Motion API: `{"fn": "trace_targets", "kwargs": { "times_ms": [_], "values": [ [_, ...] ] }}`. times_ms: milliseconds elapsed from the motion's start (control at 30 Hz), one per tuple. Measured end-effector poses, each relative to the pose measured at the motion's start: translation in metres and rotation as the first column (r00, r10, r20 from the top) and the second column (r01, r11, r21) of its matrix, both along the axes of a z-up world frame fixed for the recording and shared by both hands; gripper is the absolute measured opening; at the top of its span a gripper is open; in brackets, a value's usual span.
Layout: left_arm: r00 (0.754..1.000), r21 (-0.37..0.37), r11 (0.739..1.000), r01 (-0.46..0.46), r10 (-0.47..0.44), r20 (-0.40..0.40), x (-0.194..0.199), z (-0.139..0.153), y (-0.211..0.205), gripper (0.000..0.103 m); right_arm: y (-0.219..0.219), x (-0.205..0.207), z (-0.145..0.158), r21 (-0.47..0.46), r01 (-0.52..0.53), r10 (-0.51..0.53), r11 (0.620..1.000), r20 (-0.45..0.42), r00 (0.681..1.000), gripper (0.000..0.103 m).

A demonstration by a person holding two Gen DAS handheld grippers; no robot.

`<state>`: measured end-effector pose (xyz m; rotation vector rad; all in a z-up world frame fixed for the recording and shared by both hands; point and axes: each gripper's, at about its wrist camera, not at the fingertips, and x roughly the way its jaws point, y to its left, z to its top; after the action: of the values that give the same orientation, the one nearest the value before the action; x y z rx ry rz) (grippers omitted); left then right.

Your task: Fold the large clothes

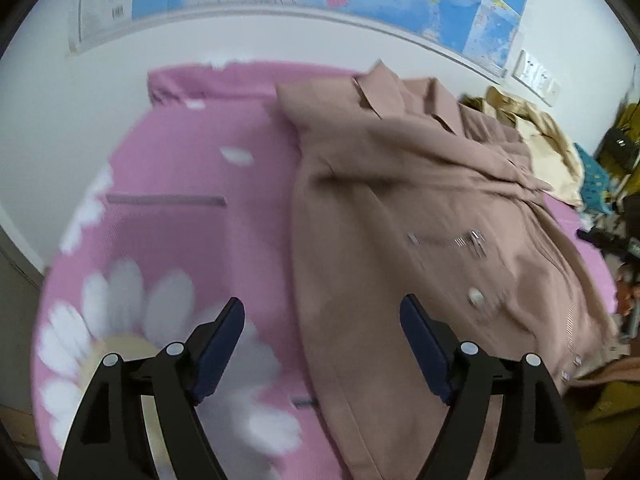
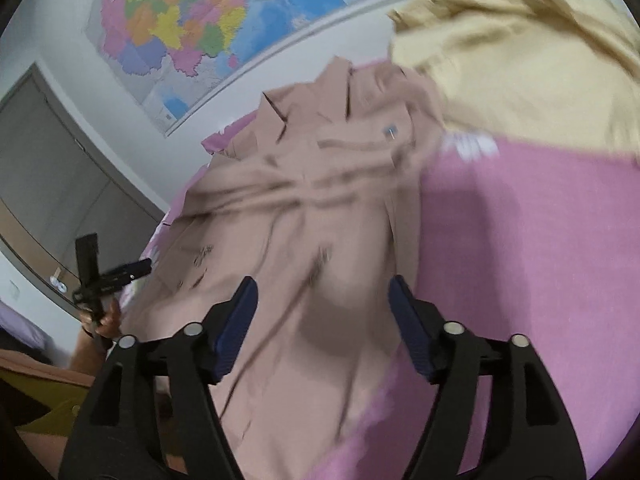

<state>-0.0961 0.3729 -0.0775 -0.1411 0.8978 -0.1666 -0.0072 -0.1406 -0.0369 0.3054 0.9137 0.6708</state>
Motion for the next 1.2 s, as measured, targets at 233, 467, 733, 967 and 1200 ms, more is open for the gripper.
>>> {"fn": "trace_targets", "kwargs": {
  "times_ms": [233,467,733,967,1200],
  "values": [
    [0.998,-0.109,0.992,0.058,-0.061,-0.028,-0.018,-0.012,-0.011,0.087,-0.019,-0.027,-0.022,0.099,0.016,-0.006,0.995,-0.105,0.994,0.076],
    [0.988,-0.153,0.98,0.127,-0.139,-0.073,-0.023,-0.011,-0.025,0.089,-0.011,-0.043,-0.032,0.113,-0.029,0.044,0.993,-0.137,0.99,0.079],
    [0.968,-0.227,0.955,0.192,-0.222,-0.117,-0.042,-0.012,-0.03,0.092,-0.002,-0.054,-0.034,0.151,-0.098,0.119,0.984,-0.141,0.983,0.08],
    [0.974,-0.33,0.928,0.173,-0.211,-0.082,-0.028,-0.014,-0.04,0.091,0.017,-0.057,-0.033,0.156,-0.162,0.183,0.974,-0.132,0.974,0.082],
    [0.986,-0.327,0.939,0.11,-0.145,-0.084,-0.021,-0.015,-0.036,0.075,0.023,-0.062,-0.033,0.182,-0.2,0.224,0.963,-0.12,0.967,0.082]
  ]
}}
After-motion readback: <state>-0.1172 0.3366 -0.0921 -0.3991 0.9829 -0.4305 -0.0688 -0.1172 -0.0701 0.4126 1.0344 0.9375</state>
